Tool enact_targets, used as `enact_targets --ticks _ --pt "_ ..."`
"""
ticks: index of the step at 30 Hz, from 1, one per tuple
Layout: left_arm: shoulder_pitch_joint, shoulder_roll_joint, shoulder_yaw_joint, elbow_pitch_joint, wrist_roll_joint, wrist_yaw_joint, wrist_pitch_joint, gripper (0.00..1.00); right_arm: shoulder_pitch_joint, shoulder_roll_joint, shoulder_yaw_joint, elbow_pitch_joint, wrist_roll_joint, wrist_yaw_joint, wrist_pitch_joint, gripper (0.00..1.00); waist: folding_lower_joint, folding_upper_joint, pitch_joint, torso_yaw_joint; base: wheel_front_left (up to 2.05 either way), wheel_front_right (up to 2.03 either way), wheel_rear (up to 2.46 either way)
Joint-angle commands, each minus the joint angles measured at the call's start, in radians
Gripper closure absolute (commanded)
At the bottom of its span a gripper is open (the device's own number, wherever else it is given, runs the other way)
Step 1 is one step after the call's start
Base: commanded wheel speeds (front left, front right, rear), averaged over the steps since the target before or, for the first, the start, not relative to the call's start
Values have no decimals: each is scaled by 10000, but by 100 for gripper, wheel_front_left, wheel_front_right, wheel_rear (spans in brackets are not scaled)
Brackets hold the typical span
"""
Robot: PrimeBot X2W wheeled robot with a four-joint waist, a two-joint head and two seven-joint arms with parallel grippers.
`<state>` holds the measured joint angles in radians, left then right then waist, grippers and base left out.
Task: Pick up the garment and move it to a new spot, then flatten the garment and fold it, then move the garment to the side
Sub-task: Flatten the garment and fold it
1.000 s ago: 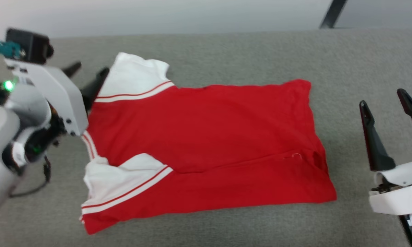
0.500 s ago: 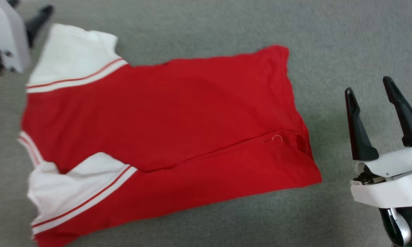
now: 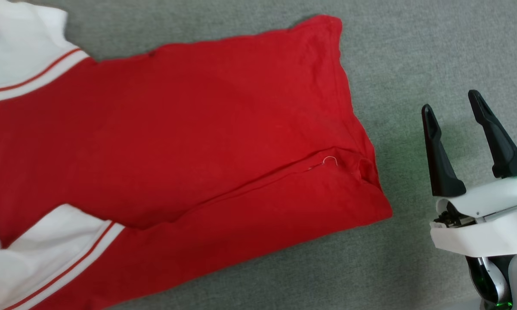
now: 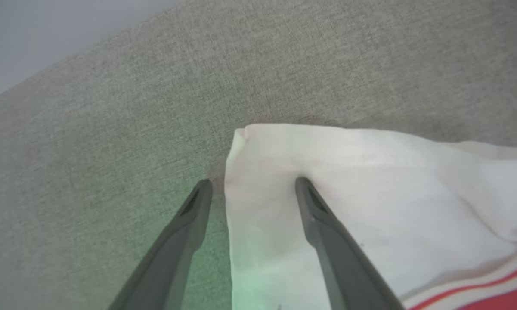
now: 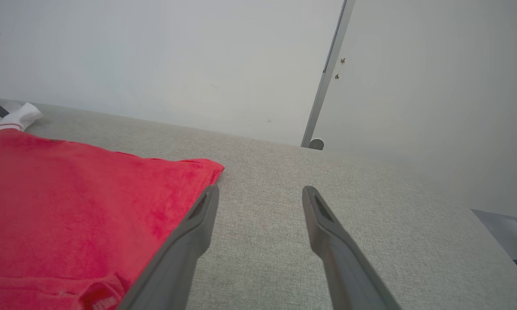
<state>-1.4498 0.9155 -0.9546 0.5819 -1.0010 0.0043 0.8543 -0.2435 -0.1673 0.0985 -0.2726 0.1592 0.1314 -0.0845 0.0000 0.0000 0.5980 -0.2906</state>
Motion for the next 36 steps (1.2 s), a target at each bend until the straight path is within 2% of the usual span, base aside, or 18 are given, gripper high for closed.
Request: enact_targets --ticks 1,5,7,8,9,10,11,13,20,29,36 --pt "-161 -1 -20 170 -34 80 272 0 -164 13 41 -29 107 -15 -6 0 0 0 367 -318 0 0 0" --pt "-234 -162 -153 561 -324 151 1322 0 -198 17 -14 -64 257 -15 94 0 0 0 506 -376 0 0 0" --pt "-172 -298 -141 790 -653 395 2054 0 -218 -38 -75 -120 315 -15 166 0 0 0 544 -363 0 0 0" --pt "-175 -365 -189 796 -728 461 2345 5 -225 -53 -127 -125 354 -15 216 0 0 0 566 -341 0 0 0" --pt "-171 -434 -156 837 -888 621 2582 36 -234 -68 -137 -140 383 -15 250 0 0 0 587 -329 0 0 0" --pt "-164 -517 -171 853 -963 770 2863 78 -271 -81 -165 -174 399 -15 296 0 0 0 600 -314 0 0 0" --pt "-180 -575 -203 788 -960 858 2963 100 -295 -89 -193 -208 424 -15 323 0 0 0 615 -292 0 0 0" --pt "-228 -657 -152 662 -1038 1005 2997 100 -331 -124 -204 -264 463 -15 422 0 0 0 643 -245 0 0 0" --pt "-234 -918 14 159 -976 790 2175 100 -721 -359 -71 -429 1057 -15 1406 0 0 0 493 28 0 0 0" --pt "47 -1834 147 440 -1122 612 1052 100 -2566 -1684 420 -136 1740 -16 4432 0 0 0 -222 905 0 0 0" --pt "-119 -2600 196 1023 -1161 214 403 100 -4388 -2427 1218 1432 2643 -12 6474 0 0 0 -476 1687 0 0 0"
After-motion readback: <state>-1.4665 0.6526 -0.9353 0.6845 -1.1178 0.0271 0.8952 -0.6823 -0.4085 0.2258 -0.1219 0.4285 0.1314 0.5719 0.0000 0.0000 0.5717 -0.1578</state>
